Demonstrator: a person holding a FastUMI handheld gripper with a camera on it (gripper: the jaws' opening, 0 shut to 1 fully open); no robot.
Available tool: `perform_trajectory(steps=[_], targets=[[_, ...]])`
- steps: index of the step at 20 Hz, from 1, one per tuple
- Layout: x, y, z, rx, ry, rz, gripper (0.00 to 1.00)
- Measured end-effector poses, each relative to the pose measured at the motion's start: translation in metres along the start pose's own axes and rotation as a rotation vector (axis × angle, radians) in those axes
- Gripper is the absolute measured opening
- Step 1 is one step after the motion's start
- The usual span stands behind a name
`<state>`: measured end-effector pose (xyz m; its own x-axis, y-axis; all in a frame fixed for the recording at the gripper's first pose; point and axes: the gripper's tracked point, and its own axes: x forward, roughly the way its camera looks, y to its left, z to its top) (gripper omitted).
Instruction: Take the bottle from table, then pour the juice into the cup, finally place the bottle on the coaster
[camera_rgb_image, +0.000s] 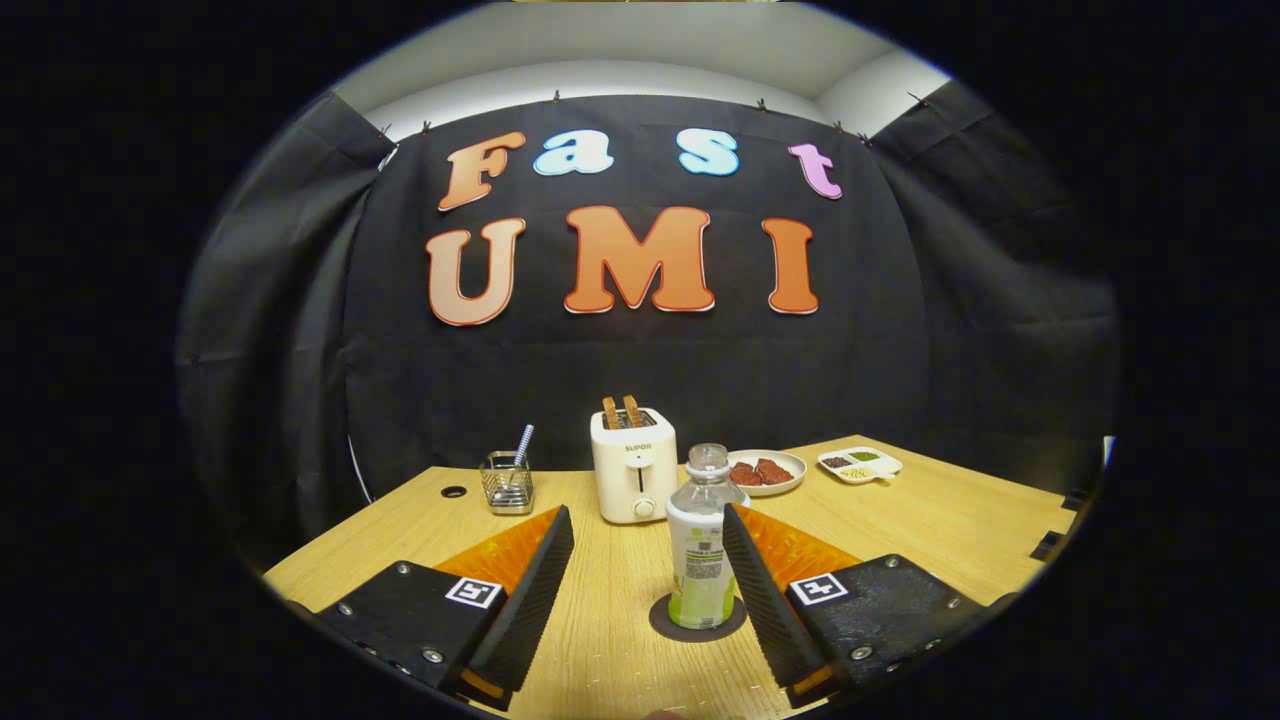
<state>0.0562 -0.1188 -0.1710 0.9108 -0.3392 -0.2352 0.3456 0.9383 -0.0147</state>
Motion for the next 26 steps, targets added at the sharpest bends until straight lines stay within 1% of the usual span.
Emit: perform_trajectory(steps=[3, 11, 14, 21, 26], targets=[[-0.024, 0.02, 0.03, -0.007, -0.049, 0.025, 0.89], [-0.08, 0.077, 0.089, -0.055, -0.092, 0.098, 0.89], [-0.1, 0.096, 0.115, -0.072, -0.13, 0.12, 0.9], [-0.125, 0.107, 0.135, -0.061, -0.133, 0.131, 0.9], [-0.137, 0.114, 0.156, -0.057, -0.175, 0.151, 0.9]])
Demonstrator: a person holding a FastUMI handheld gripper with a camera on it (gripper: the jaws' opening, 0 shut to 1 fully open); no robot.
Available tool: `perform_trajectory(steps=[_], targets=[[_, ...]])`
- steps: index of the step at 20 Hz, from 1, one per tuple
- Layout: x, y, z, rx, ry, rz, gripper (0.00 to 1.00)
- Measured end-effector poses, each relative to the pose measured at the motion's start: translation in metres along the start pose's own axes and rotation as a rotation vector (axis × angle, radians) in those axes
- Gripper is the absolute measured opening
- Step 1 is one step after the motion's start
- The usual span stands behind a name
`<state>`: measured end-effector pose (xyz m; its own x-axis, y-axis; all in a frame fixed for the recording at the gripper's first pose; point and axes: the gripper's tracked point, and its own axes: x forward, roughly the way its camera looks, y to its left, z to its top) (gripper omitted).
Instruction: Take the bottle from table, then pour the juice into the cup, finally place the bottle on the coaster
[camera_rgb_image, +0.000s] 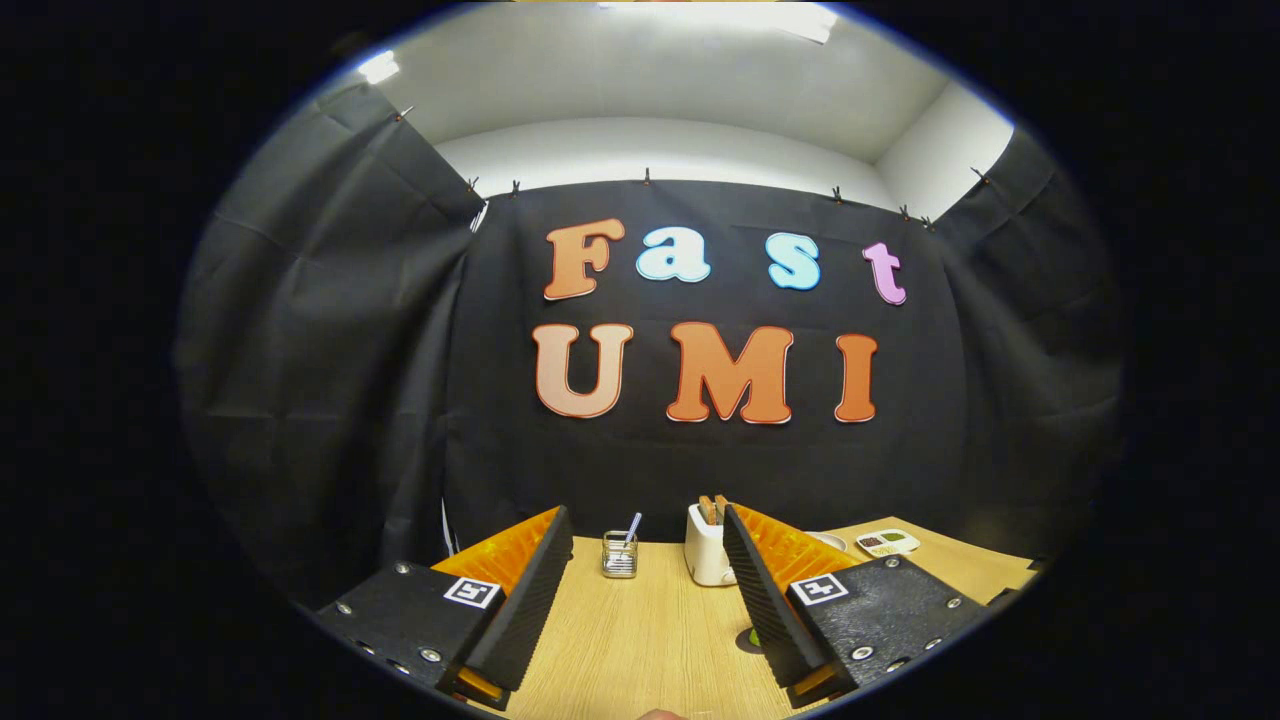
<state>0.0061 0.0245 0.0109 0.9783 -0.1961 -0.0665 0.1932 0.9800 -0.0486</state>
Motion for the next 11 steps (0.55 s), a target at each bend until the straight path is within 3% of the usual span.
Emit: perform_trajectory(steps=[11], targets=[[-0.008, -0.01, 0.015, 0.001, -0.038, -0.012, 0.9]])
